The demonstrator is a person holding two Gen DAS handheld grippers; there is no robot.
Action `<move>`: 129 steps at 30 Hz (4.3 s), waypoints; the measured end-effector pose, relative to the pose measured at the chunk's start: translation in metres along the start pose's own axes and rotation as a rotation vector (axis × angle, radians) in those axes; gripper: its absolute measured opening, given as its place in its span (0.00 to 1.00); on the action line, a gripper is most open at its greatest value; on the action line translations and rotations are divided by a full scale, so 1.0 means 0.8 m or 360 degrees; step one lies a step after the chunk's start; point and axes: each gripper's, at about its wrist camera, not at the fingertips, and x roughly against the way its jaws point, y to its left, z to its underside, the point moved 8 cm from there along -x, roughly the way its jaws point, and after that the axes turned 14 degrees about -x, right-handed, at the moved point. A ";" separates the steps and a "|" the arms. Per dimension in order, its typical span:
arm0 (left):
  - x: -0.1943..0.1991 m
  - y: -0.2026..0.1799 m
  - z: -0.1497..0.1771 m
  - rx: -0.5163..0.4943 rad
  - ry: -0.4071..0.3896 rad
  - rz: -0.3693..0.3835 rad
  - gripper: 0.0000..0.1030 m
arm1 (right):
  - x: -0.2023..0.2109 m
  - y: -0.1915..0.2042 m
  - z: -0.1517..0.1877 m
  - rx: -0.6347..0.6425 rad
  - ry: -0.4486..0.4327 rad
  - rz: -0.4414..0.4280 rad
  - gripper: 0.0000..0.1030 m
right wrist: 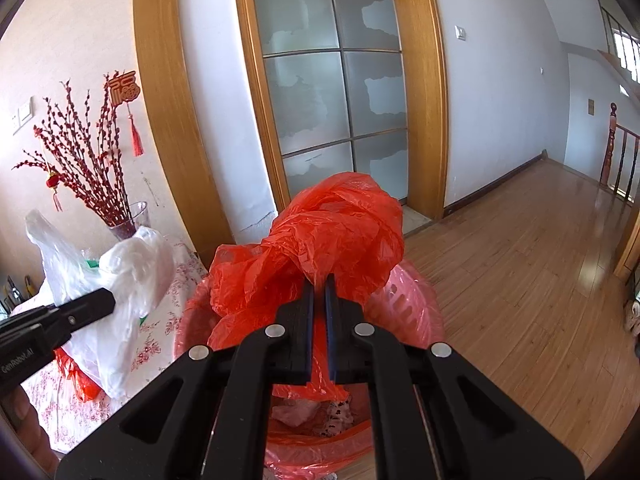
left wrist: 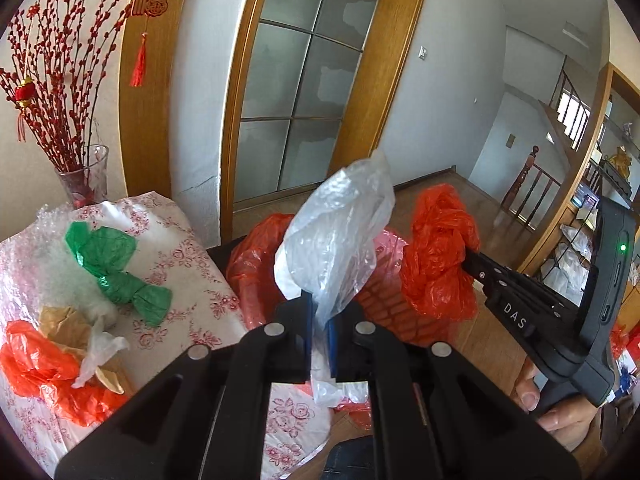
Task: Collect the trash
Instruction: 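Drop the orange-red bag into the basket with the right tool while left drops white bag, then return both tools to the pile and grasp the green bag with the right tool, then lift the green bag with the right tool while the left tool grasps an orange-red bag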
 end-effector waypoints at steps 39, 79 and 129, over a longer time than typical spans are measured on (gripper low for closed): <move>0.142 0.126 0.073 0.0135 -0.0080 -0.0620 0.55 | 0.008 0.107 0.057 0.0219 0.0127 -0.0246 0.39; 0.210 0.251 0.169 0.0459 0.0052 -0.0939 0.55 | -0.146 0.327 0.166 0.0575 0.0598 -0.0470 0.39; 0.082 0.201 0.176 0.0591 0.0203 -0.0656 0.28 | -0.052 0.190 0.148 0.0405 0.0488 -0.0416 0.26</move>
